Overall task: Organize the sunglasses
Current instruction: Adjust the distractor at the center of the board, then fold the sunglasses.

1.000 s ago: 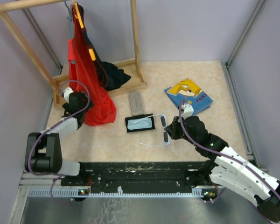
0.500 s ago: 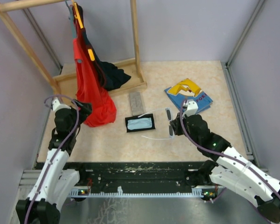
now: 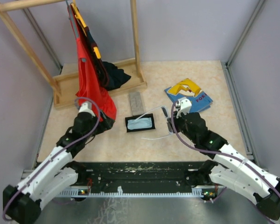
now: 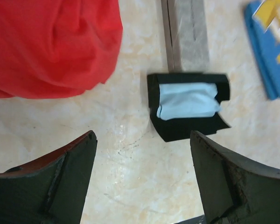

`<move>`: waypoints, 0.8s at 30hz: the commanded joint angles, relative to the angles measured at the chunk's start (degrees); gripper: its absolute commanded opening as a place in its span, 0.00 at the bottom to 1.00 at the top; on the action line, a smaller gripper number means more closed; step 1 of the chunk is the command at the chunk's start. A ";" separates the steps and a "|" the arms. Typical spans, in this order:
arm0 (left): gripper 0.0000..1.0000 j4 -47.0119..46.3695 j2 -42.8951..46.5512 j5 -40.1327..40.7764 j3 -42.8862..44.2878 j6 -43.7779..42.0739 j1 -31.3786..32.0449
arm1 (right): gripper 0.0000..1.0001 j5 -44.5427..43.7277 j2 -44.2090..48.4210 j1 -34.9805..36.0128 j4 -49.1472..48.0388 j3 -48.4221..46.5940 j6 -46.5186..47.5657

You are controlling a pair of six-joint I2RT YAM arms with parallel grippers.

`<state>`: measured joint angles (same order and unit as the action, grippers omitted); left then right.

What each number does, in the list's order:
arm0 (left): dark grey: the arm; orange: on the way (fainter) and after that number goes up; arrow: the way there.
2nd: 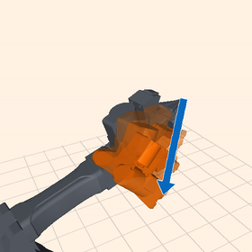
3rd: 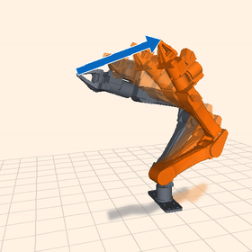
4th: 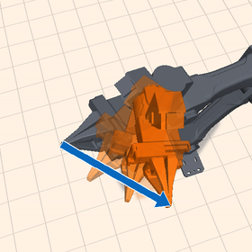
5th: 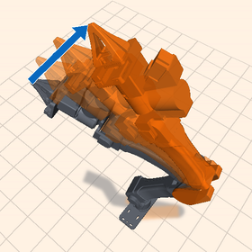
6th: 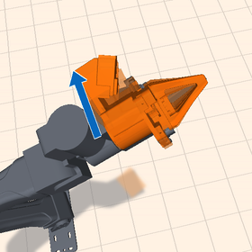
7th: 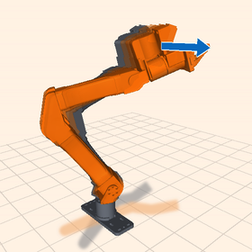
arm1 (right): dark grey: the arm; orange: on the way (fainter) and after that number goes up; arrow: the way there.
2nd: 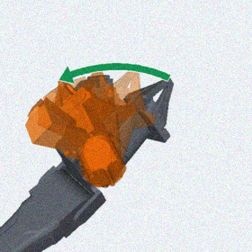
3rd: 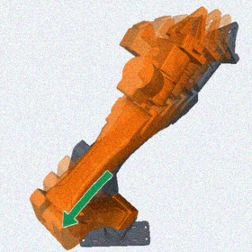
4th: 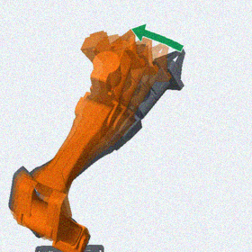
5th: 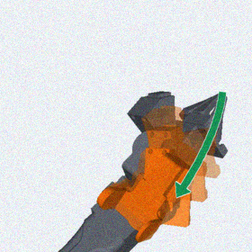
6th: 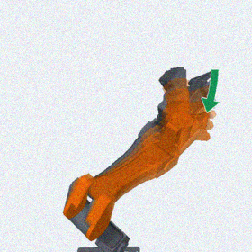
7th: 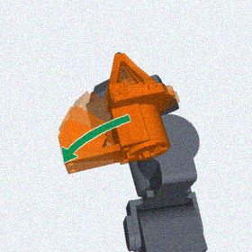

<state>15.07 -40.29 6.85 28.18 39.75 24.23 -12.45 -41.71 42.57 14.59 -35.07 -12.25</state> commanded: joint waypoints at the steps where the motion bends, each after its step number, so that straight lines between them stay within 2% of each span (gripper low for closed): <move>1: 0.86 -3.07 -10.61 9.65 6.55 -3.88 7.75 | 0.00 3.39 0.70 -0.29 -5.87 -1.02 6.43; 7: 0.86 -6.76 -22.04 14.19 17.28 -7.05 13.13 | 0.00 8.59 -1.08 0.52 -6.63 -0.19 8.24; 11: 0.85 -7.68 -24.03 14.26 21.43 -9.64 15.30 | 0.00 3.91 -3.21 4.21 -5.47 -0.86 8.88; 15: 0.84 -8.51 -25.45 17.76 22.96 -12.04 21.27 | 0.00 -3.75 -5.23 8.22 -5.33 -1.96 8.47; 18: 0.85 -7.08 -27.91 21.04 23.88 -12.01 25.24 | 0.00 -5.74 -4.67 8.53 -6.17 -1.92 7.41; 24: 0.84 -6.51 -29.32 23.32 24.18 -10.64 28.88 | 0.00 -8.05 -2.57 8.46 -6.45 -0.91 6.71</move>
<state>8.38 -69.49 26.44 50.81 29.47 51.44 -16.80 -46.35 50.85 11.84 -34.87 -4.73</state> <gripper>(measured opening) 0.845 0.019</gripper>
